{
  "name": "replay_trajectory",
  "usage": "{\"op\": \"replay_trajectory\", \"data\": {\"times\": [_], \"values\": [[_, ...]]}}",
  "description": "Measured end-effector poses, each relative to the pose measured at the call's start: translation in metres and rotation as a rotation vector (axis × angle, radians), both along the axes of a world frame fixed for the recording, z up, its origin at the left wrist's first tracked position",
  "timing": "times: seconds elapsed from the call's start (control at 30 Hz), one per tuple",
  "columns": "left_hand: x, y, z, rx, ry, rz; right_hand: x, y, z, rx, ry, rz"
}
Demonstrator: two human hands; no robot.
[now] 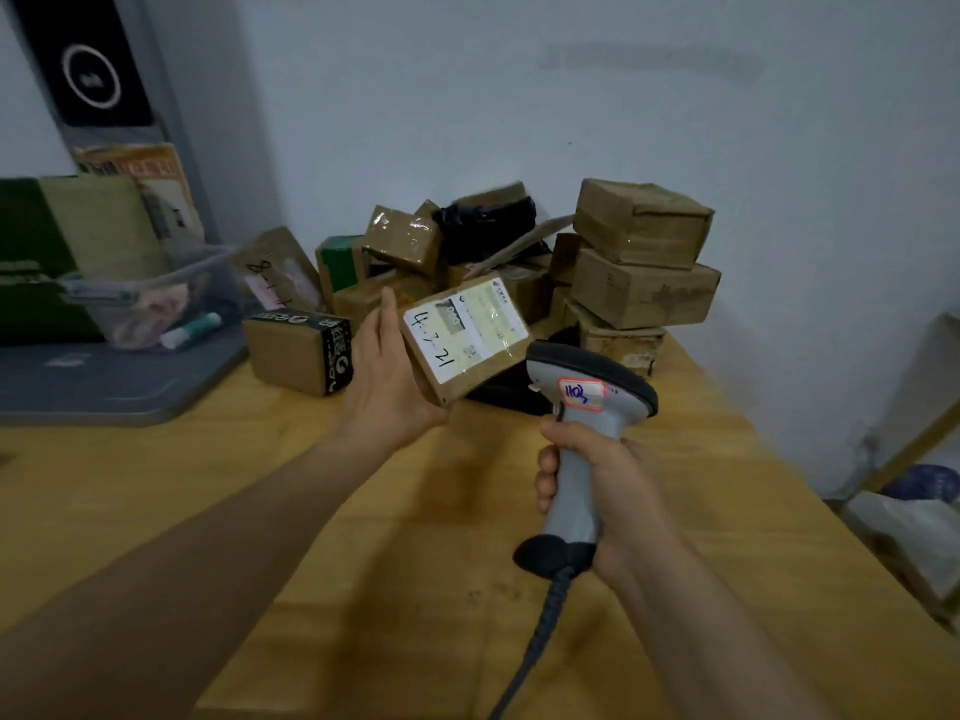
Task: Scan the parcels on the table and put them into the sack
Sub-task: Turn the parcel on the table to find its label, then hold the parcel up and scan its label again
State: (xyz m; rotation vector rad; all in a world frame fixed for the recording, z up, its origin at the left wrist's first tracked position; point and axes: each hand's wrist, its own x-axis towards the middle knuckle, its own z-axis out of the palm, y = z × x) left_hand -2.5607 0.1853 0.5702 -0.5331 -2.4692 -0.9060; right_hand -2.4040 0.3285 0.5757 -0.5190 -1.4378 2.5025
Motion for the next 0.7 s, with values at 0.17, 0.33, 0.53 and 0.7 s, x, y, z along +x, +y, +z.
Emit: {"op": "replay_trajectory", "data": {"times": [0.17,0.33,0.53,0.7], "values": [[0.043,-0.053,0.004,-0.057,0.140,0.076,0.024,-0.041,0.020,-0.132,0.013,0.044],[0.065,-0.087,0.005,-0.104,0.279,0.101,0.049,-0.076,0.036,-0.218,0.022,0.089],[0.079,-0.106,0.007,-0.064,0.379,0.106,0.066,-0.100,0.050,-0.263,0.034,0.060],[0.091,-0.113,0.009,-0.073,0.339,0.141,0.074,-0.108,0.057,-0.306,0.034,0.044]]}}
